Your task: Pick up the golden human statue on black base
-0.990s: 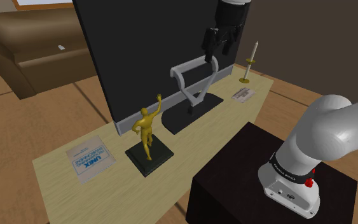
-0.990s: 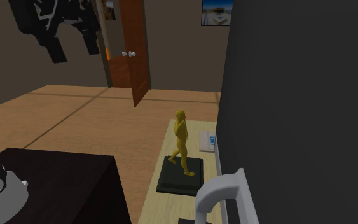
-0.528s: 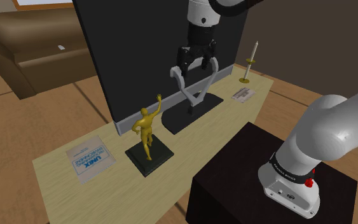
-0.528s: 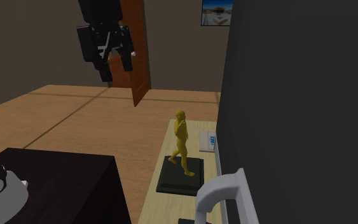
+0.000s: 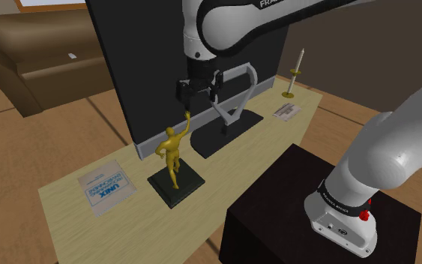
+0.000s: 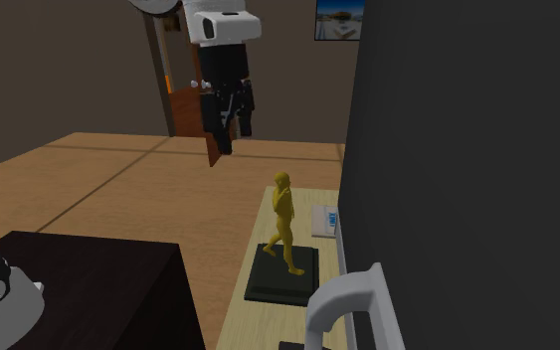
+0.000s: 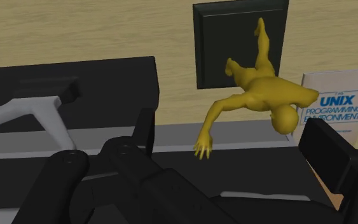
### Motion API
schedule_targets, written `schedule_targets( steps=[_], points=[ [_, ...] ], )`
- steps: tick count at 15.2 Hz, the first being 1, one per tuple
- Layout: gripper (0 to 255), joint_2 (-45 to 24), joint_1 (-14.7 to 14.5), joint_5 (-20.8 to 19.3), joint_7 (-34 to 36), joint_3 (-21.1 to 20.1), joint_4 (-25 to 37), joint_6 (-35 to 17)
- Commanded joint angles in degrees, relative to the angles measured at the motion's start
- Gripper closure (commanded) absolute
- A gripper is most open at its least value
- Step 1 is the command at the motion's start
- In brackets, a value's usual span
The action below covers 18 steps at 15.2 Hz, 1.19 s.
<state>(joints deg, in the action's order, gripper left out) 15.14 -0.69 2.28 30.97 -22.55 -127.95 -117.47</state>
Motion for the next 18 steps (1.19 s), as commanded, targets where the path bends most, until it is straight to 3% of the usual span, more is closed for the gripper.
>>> schedule_targets(
  steps=[1,9,18],
  points=[
    [0,-4.5,0.25,-1.47,3.17,-1.55,2.39,-1.56],
    [0,-23.83,-1.56,-10.8,16.45,-4.75,14.14,-5.52],
    [0,-27.28,-2.25,-13.17,18.39,-4.08,11.93,-10.65]
  ],
)
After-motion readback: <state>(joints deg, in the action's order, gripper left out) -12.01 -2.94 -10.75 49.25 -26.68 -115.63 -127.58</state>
